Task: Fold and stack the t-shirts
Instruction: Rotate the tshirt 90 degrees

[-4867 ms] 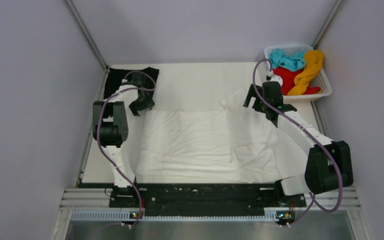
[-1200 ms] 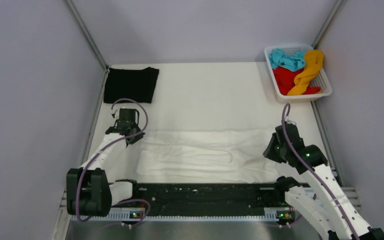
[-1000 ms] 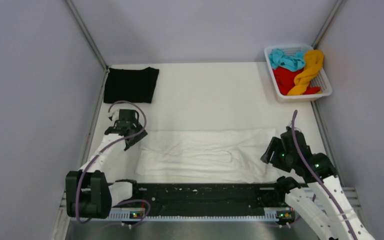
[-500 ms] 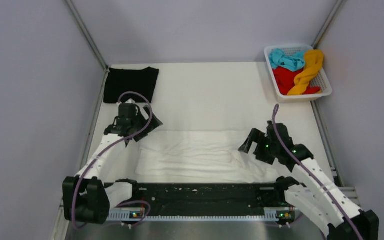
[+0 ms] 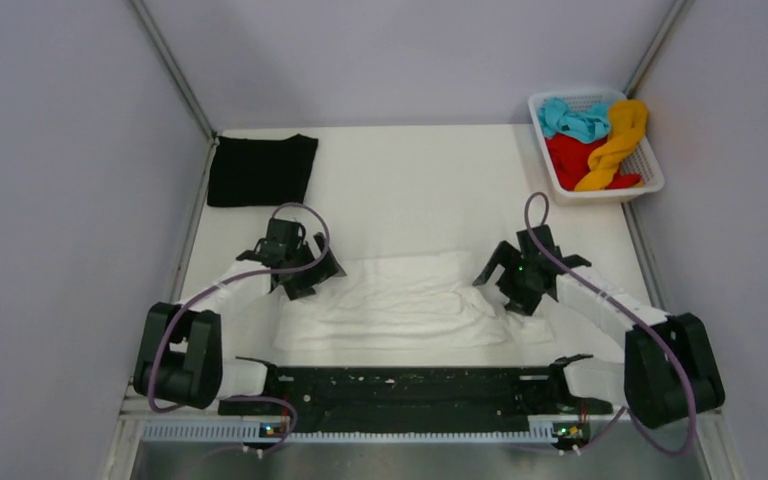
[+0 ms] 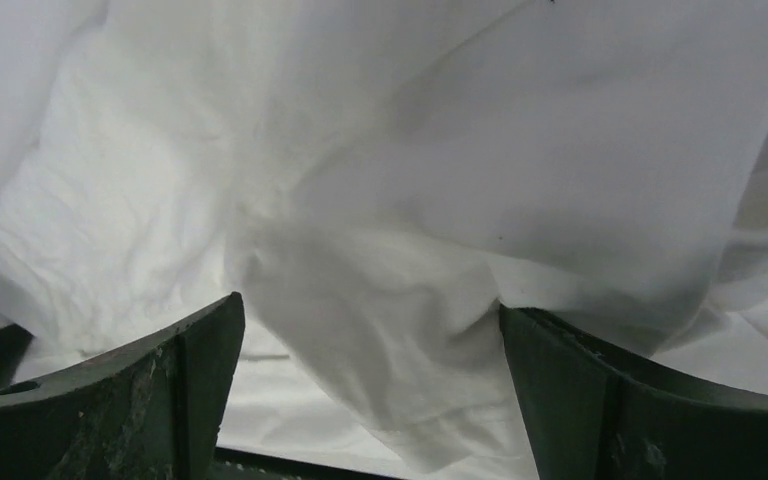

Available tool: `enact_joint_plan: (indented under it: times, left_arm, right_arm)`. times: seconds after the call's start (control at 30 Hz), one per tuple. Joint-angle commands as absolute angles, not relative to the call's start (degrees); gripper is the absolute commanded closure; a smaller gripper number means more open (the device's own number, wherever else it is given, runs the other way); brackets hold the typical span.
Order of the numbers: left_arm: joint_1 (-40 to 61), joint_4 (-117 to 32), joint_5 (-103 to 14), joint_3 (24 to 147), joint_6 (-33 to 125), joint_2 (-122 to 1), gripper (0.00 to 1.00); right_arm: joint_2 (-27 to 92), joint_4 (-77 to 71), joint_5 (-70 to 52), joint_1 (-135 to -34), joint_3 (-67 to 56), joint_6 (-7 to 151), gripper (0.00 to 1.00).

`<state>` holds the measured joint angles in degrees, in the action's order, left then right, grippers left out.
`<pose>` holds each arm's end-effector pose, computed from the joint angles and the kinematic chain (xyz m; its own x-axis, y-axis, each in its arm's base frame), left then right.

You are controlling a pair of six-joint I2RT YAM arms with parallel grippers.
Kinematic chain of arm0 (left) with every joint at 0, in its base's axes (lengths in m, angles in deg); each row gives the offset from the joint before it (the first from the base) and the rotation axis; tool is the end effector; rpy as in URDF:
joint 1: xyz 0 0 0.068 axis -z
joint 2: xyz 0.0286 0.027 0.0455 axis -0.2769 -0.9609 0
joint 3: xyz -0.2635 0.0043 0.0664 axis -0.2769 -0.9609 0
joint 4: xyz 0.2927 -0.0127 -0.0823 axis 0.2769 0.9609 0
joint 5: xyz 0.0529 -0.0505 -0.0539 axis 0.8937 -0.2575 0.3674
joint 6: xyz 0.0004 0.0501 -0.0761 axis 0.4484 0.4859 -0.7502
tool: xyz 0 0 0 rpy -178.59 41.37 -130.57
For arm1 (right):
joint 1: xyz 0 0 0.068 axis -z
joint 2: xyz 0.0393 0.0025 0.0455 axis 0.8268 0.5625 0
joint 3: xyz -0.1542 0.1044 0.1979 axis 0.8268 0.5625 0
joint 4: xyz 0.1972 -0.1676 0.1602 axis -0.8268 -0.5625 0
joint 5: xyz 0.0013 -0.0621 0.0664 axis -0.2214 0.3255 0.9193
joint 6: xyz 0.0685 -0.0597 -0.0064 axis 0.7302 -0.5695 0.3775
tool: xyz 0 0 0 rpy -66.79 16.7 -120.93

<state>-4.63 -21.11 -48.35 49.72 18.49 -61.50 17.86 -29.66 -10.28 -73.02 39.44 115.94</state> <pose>0.2885 -0.0759 0.0981 -0.8404 -0.4624 -0.2827 -0.3017 0.8324 -0.4648 0.2402 0.0837 0.0924 -0.8041 0.5586 -0.2034 0.4508 0.7960 0.4039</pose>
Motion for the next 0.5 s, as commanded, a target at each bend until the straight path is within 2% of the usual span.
enact_joint_plan:
  times: [0.0, 0.23, 0.47]
  left_arm:
    - [0.7, -21.6, -47.4, 46.6, 14.9, -62.5, 0.01]
    - [10.8, -24.5, -46.6, 47.0, 3.2, -58.5, 0.01]
    - [16.2, -31.2, -45.3, 47.1, -2.8, -60.4, 0.01]
  right_arm:
    - [36.5, -9.9, -17.3, -68.5, 31.2, 107.0, 0.01]
    - [69.7, -13.3, -10.9, -68.3, -5.9, 98.3, 0.01]
    - [102.1, -30.6, 3.1, -70.5, -53.7, 90.0, 0.01]
